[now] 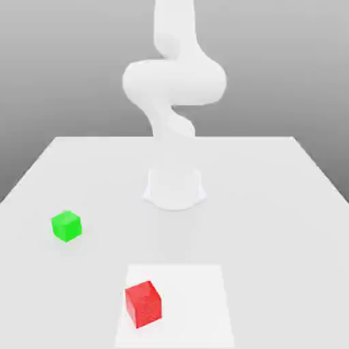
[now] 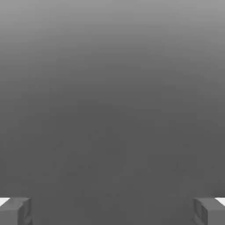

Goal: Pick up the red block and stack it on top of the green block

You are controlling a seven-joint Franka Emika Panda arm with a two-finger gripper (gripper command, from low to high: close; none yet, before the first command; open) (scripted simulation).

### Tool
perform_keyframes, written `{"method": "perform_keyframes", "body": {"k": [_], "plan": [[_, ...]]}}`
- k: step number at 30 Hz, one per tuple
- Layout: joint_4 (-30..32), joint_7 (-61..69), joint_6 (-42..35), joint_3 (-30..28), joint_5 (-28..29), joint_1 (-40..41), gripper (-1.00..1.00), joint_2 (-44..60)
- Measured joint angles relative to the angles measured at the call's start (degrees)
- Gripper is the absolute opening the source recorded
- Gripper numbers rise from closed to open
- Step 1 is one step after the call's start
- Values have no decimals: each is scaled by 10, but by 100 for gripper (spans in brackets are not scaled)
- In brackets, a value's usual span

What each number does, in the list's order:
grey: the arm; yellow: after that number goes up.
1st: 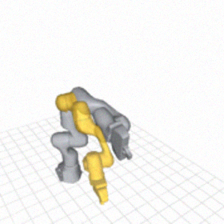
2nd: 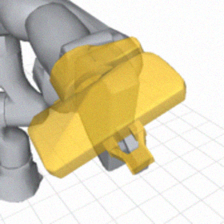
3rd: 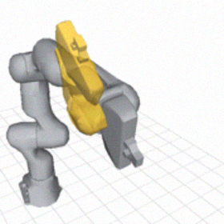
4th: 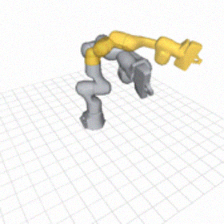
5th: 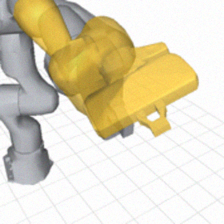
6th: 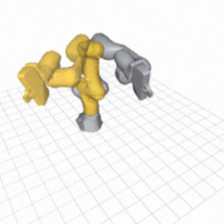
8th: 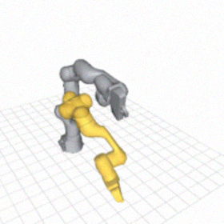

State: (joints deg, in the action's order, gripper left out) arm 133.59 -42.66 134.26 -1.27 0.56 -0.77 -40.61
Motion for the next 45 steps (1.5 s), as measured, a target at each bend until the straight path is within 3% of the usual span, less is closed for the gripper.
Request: {"method": "perform_keyframes", "body": {"k": [17,22,27,28,36,41,45], "plan": [[123,253,169,-85,-12,-34,0,356],[157,337,219,-83,-33,-21,0,461],[149,375,300,-52,-70,5,0,565],[147,380,315,-45,-76,10,-100,583],[148,376,306,-47,-70,9,-100,573],[167,357,231,-73,-24,7,-100,478],[208,416,208,-123,46,100,-100,410]]}}
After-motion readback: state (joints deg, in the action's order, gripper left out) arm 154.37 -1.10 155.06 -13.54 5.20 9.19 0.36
